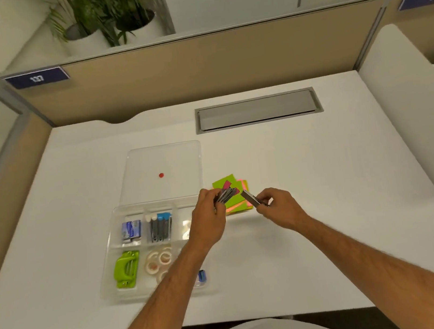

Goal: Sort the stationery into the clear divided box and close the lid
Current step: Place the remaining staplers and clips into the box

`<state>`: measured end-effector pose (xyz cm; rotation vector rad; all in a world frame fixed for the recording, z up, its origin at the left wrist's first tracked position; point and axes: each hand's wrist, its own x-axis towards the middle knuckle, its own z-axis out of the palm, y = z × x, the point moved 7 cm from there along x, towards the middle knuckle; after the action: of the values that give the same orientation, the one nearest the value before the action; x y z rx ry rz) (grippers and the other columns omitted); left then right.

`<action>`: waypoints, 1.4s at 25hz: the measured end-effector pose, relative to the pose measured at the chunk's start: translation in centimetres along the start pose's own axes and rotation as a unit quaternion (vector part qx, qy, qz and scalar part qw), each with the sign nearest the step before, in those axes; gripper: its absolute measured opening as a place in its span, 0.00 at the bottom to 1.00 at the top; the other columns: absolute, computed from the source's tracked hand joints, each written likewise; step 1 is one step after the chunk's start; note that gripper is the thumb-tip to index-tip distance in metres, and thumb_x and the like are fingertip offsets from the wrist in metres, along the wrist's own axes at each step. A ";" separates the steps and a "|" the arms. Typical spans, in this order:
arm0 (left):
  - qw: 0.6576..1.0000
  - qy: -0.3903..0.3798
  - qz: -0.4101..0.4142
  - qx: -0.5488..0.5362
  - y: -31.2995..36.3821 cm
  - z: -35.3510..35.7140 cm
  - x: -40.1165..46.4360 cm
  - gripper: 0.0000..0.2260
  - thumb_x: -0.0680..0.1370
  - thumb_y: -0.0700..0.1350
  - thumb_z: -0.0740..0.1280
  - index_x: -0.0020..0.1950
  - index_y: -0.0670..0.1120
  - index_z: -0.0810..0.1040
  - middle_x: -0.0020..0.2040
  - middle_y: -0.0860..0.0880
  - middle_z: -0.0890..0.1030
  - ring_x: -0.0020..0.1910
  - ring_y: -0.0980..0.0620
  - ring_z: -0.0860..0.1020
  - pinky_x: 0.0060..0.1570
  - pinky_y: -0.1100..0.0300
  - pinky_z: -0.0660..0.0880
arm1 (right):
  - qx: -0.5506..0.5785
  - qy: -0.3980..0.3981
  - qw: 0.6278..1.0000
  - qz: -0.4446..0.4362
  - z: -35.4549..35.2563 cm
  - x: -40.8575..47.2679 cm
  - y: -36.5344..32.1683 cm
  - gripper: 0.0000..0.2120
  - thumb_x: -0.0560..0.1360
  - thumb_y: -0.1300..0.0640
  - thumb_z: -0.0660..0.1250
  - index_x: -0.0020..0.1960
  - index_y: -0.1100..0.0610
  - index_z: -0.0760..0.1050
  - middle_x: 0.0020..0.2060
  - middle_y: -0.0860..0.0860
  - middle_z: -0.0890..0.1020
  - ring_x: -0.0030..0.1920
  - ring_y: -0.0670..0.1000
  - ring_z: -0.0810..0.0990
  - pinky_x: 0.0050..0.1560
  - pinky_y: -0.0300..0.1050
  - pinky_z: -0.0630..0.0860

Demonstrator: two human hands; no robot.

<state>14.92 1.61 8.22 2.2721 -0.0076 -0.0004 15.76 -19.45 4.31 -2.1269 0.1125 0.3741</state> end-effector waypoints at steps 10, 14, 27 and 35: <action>1.000 -0.011 -0.024 0.011 -5.0 -8.4 -2.5 0.08 0.82 0.51 0.52 0.53 0.58 0.70 0.39 0.54 0.79 0.36 0.55 0.77 0.35 0.54 0.74 | 0.048 -0.035 0.998 -0.028 8.0 -0.8 -6.3 0.08 0.68 0.61 0.70 0.45 0.50 0.81 0.36 0.47 0.83 0.30 0.45 0.79 0.35 0.40 0.76; 0.999 -0.019 -0.025 -0.009 -9.1 -12.9 -2.4 0.12 0.83 0.49 0.53 0.57 0.55 0.76 0.49 0.58 0.80 0.46 0.60 0.77 0.45 0.63 0.74 | 0.033 -0.049 0.998 -0.019 12.5 -0.9 -8.4 0.10 0.68 0.62 0.72 0.46 0.50 0.81 0.39 0.48 0.83 0.33 0.46 0.79 0.39 0.45 0.78; 0.997 -0.050 -0.013 -0.066 -17.1 -17.5 0.3 0.09 0.83 0.43 0.58 0.57 0.47 0.77 0.50 0.54 0.75 0.49 0.59 0.75 0.47 0.66 0.70 | -0.004 -0.055 0.998 -0.003 21.2 0.6 -11.9 0.16 0.67 0.66 0.75 0.52 0.52 0.80 0.49 0.50 0.79 0.42 0.45 0.78 0.46 0.36 0.76; 0.995 -0.063 -0.023 -0.077 -18.8 -18.3 0.5 0.08 0.82 0.43 0.61 0.60 0.49 0.76 0.53 0.54 0.75 0.50 0.59 0.75 0.50 0.62 0.73 | -0.099 -0.059 0.990 -0.077 24.5 3.1 -15.6 0.15 0.70 0.65 0.73 0.55 0.58 0.81 0.49 0.53 0.80 0.48 0.50 0.77 0.51 0.42 0.75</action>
<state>15.55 27.73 5.61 2.1139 -0.0201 -0.1629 16.72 9.69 3.37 -2.2847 -0.1618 0.4335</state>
